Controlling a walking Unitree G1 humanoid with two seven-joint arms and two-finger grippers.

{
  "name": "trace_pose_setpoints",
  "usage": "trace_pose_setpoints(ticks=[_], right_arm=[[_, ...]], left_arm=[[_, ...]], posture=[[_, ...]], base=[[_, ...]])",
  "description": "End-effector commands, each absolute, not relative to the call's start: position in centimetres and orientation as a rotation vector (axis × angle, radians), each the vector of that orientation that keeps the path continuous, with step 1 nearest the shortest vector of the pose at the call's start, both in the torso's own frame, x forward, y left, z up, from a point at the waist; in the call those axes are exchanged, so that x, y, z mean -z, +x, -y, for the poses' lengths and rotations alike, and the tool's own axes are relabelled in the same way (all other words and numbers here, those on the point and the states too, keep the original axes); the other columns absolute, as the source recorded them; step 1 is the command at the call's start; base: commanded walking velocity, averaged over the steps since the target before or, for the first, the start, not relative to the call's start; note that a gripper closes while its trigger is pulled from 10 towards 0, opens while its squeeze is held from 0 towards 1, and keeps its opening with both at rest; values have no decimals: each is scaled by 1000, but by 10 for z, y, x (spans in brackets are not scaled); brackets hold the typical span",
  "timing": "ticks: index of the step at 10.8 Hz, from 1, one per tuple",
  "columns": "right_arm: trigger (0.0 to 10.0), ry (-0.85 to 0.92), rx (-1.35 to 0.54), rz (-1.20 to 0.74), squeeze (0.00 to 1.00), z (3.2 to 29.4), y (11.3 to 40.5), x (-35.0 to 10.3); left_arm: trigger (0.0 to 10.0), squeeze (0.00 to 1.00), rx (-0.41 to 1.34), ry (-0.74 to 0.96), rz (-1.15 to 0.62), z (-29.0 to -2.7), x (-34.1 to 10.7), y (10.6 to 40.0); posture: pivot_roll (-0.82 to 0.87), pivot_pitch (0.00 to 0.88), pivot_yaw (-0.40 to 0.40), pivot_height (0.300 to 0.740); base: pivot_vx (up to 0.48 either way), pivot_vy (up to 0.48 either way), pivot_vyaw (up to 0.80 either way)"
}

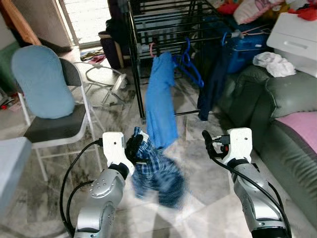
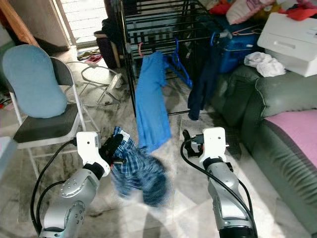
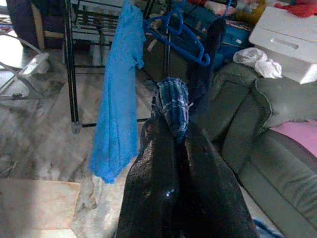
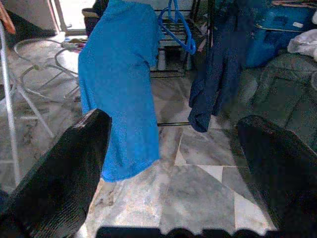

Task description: Hang hanger

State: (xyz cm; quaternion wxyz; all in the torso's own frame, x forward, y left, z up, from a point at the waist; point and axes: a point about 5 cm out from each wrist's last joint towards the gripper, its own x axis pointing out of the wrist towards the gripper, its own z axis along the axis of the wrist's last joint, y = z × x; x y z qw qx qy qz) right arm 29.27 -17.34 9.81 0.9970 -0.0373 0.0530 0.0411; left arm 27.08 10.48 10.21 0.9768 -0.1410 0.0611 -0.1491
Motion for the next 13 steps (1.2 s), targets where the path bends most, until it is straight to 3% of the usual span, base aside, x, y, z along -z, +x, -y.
trace_pose_setpoints(ticks=[1, 4, 9, 11, 13], right_arm=[[10000, -69, -90, -91, 0, 170, 296, -101], [10000, -70, -87, -87, 0, 170, 297, -102], [10000, -62, -97, -80, 0, 165, 299, -101], [10000, -72, -123, -69, 0, 165, 300, -102], [10000, -97, -138, -62, 0, 180, 310, -109]], left_arm=[[10000, 0, 291, -277, -124, -107, -102, 273], [10000, 0, 300, -271, -123, -106, -103, 274], [10000, 0, 428, -264, -54, -101, -115, 273], [10000, 0, 540, -180, -1, -110, -126, 277], [10000, 0, 711, 5, 112, -120, -148, 283]], posture=[[-136, 0, 95, 740], [-140, 0, 99, 740], [-129, 0, 106, 740], [-126, 0, 108, 740], [-118, 0, 111, 740]], base=[[0, 326, 0], [0, 314, 0], [0, 0, 0], [0, 0, 0], [0, 0, 0]])
